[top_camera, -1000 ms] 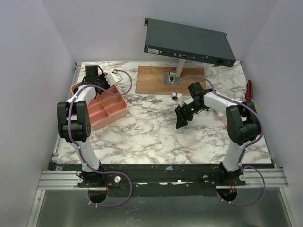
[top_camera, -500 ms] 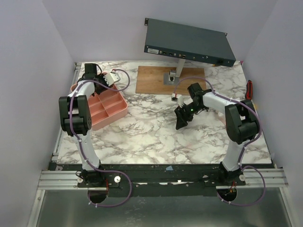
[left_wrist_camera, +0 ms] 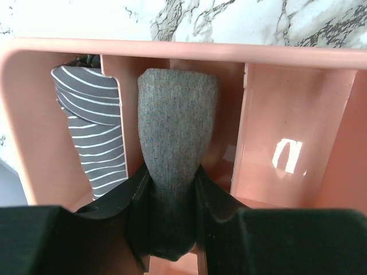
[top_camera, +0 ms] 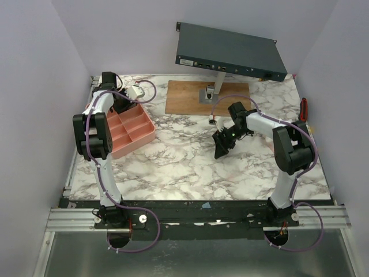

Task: Roll the underwear
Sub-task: Place the underwear in the storage box.

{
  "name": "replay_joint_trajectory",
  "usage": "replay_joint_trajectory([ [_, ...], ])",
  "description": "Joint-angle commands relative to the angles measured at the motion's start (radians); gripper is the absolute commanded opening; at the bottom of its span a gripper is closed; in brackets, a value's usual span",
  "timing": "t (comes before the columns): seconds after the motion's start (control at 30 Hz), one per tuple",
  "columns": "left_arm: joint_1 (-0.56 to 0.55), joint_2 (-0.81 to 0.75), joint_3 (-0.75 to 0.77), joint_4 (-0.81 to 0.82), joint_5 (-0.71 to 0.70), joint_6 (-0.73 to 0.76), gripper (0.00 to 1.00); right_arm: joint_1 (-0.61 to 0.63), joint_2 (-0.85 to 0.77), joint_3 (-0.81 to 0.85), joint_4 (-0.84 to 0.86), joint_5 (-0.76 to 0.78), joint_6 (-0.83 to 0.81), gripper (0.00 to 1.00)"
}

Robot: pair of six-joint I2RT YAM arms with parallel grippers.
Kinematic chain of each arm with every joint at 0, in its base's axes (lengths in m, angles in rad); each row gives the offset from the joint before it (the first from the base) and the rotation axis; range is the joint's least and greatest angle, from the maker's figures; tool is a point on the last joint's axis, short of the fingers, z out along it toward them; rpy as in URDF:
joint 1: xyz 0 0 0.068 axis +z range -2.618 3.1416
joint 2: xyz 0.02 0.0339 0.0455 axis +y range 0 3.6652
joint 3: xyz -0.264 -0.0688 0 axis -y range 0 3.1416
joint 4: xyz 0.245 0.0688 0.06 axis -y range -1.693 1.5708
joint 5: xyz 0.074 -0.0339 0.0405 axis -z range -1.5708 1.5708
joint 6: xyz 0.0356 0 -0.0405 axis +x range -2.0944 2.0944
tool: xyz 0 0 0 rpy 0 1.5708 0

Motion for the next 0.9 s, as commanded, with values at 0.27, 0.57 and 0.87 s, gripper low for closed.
replay_joint_trajectory([
  [0.27,0.01,0.017,0.053,-0.075,0.059,-0.042,0.47,0.0,0.019,-0.003,-0.003,0.025,-0.016,0.59],
  [0.57,0.014,0.014,0.084,-0.113,0.058,-0.037,0.55,0.0,0.024,-0.003,-0.003,0.027,-0.015,0.59],
  [0.87,0.034,-0.007,0.088,-0.126,0.062,-0.032,0.57,0.0,0.027,-0.002,-0.005,0.025,-0.016,0.59],
])
